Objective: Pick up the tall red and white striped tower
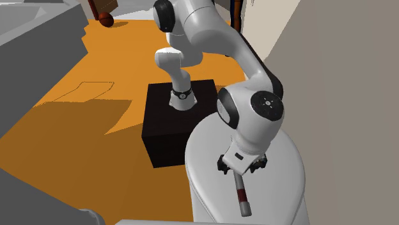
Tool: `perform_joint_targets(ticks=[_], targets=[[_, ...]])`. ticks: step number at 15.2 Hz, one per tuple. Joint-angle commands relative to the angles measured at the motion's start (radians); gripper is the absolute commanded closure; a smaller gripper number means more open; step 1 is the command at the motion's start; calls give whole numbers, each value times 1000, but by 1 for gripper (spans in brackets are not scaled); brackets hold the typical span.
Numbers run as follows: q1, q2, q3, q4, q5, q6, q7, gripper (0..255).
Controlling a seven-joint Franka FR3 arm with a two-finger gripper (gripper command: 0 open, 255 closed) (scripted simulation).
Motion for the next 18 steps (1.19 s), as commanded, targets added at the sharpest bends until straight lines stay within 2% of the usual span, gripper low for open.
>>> perform_joint_targets(ticks=[1,5,6,15,18], targets=[[1,11,-1,-10,-3,22,2,0],[2,26,-3,-24,-6,51,4,0],[2,25,-2,-25,-6,50,5,255],[2,26,-3,-24,-6,51,4,255],[1,9,-1,-8,-2,17,2,255]])
